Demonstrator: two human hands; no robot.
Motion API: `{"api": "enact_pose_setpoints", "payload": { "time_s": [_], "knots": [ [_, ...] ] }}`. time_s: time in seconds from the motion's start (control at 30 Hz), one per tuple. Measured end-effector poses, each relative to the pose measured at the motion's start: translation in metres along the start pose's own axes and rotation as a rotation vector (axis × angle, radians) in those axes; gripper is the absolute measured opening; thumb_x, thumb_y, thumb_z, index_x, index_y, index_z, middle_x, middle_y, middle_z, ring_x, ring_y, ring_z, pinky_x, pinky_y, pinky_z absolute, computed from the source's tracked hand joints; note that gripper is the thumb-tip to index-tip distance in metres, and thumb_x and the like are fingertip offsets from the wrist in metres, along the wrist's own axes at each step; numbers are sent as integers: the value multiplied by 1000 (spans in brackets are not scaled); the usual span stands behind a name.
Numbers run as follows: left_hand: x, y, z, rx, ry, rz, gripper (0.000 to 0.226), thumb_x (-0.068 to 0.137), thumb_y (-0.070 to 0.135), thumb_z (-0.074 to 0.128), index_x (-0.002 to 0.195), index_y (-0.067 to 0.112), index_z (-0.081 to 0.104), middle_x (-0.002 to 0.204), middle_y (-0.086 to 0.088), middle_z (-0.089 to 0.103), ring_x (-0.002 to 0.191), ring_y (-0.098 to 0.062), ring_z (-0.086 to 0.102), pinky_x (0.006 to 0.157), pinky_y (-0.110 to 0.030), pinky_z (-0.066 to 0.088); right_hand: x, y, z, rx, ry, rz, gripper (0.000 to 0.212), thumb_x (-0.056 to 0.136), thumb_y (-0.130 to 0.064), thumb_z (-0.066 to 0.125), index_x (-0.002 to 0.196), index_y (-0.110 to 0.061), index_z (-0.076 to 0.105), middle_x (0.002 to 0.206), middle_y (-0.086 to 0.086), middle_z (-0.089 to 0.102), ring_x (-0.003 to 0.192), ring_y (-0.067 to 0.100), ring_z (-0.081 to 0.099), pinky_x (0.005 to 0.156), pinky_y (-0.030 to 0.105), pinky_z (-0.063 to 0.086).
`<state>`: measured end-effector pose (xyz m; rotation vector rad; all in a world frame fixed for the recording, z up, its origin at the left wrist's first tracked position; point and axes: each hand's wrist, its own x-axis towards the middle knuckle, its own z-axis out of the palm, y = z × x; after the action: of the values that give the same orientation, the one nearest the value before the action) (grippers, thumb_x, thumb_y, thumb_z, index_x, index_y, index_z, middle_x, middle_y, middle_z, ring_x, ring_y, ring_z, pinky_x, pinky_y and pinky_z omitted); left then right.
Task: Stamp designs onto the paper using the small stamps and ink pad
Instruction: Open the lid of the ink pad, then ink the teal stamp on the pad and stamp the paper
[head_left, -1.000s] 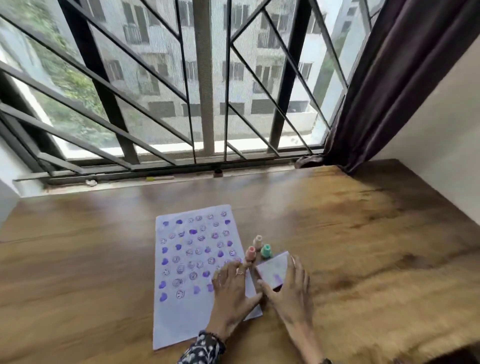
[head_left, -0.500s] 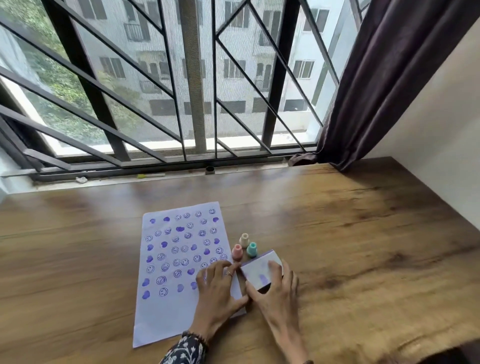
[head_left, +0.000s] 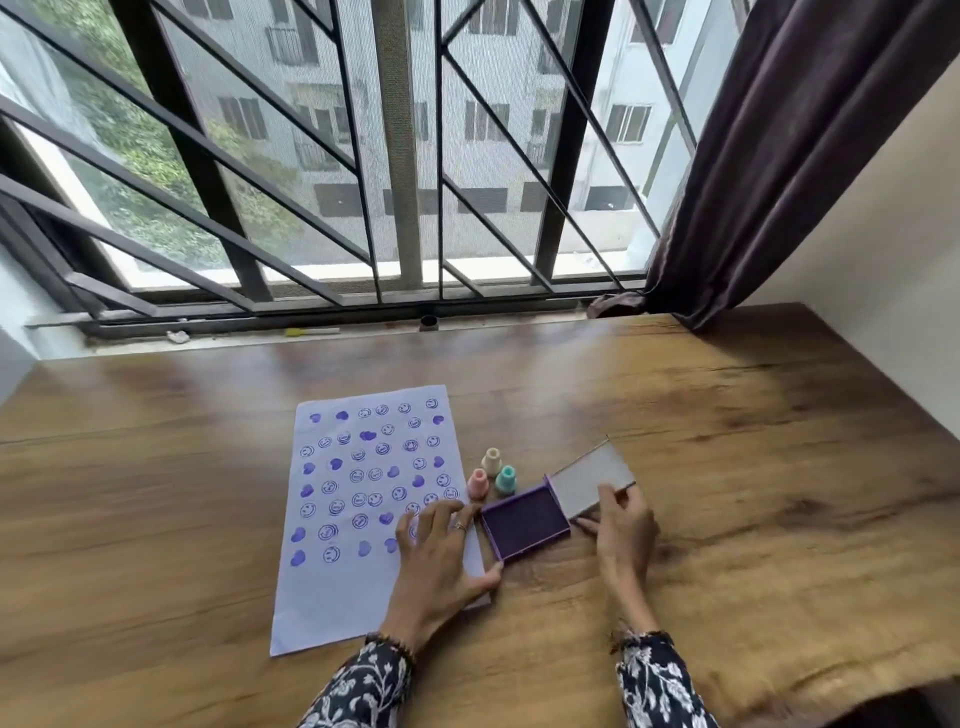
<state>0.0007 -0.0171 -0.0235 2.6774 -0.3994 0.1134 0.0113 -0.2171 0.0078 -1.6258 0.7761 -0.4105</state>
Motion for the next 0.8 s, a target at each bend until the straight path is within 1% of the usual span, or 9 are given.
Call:
{"api": "enact_pose_setpoints", "payload": {
  "time_s": [0.13, 0.2, 0.27, 0.33, 0.4, 0.47, 0.57, 0.7, 0.8],
  "knots": [
    [-1, -1, 1, 0, 5, 7, 75, 70, 62, 50, 134, 29, 32, 125, 0, 45, 120, -8, 19, 106, -41, 4, 25, -2, 7, 108, -52, 86, 9, 86, -6, 56, 90, -2, 63, 81, 14, 66, 66, 24, 66, 46, 17, 55],
    [-2, -1, 0, -7, 14, -1, 75, 68, 64, 45, 133, 29, 33, 125, 2, 45, 120, -7, 19, 106, -41, 2, 35, -7, 12, 56, -65, 96, 27, 82, -5, 63, 109, -3, 58, 80, 12, 66, 59, 19, 64, 44, 18, 55],
    [-2, -1, 0, -6, 23, 3, 75, 67, 65, 42, 132, 29, 35, 124, 2, 47, 119, -7, 19, 105, -39, 1, 39, -11, 16, -57, -55, 80, 43, 79, -5, 69, 118, -6, 52, 92, 15, 67, 53, 17, 63, 42, 18, 54],
    [-2, -1, 0, -5, 26, 2, 75, 66, 64, 42, 132, 28, 35, 124, 2, 47, 119, -7, 20, 105, -38, 1, 38, -15, 17, -199, -53, 41, 37, 77, -8, 71, 109, -6, 53, 97, 17, 68, 51, 20, 63, 42, 24, 55],
    [-2, 0, 0, -9, 14, -2, 75, 67, 64, 42, 132, 28, 33, 125, 2, 46, 119, -7, 20, 105, -38, 0, 33, -19, 18, -323, -57, -29, 32, 77, -15, 71, 103, -7, 54, 87, 15, 70, 59, 28, 65, 50, 34, 55],
    [-2, -1, -1, -11, 7, -2, 75, 68, 64, 42, 133, 29, 32, 125, 3, 45, 120, -6, 18, 105, -38, -1, 24, -24, 22, -411, -84, -207, 30, 79, -21, 69, 104, -10, 56, 71, 4, 65, 63, 24, 61, 55, 30, 46],
    [-2, 1, -1, -16, 17, 0, 73, 68, 63, 42, 131, 27, 35, 126, 2, 46, 119, -6, 18, 105, -38, -1, 1, -34, 36, -475, -266, -466, 22, 80, -29, 67, 98, -16, 62, 79, -3, 63, 70, 13, 59, 55, 21, 40],
    [-3, 2, -4, -29, -4, 2, 73, 70, 64, 43, 132, 26, 34, 128, 2, 45, 120, -6, 17, 104, -36, -2, -16, -31, 54, -712, -427, -480, 18, 80, -30, 63, 95, -19, 62, 96, -2, 68, 86, 19, 62, 63, 24, 36],
    [-4, 4, -8, -65, 37, 24, 73, 71, 64, 47, 132, 27, 36, 127, 2, 48, 120, -5, 23, 103, -33, 1, -22, -32, 52, -654, -419, -481, 13, 81, -25, 64, 91, -16, 65, 94, 3, 70, 83, 19, 62, 64, 24, 39]
  ]
}}
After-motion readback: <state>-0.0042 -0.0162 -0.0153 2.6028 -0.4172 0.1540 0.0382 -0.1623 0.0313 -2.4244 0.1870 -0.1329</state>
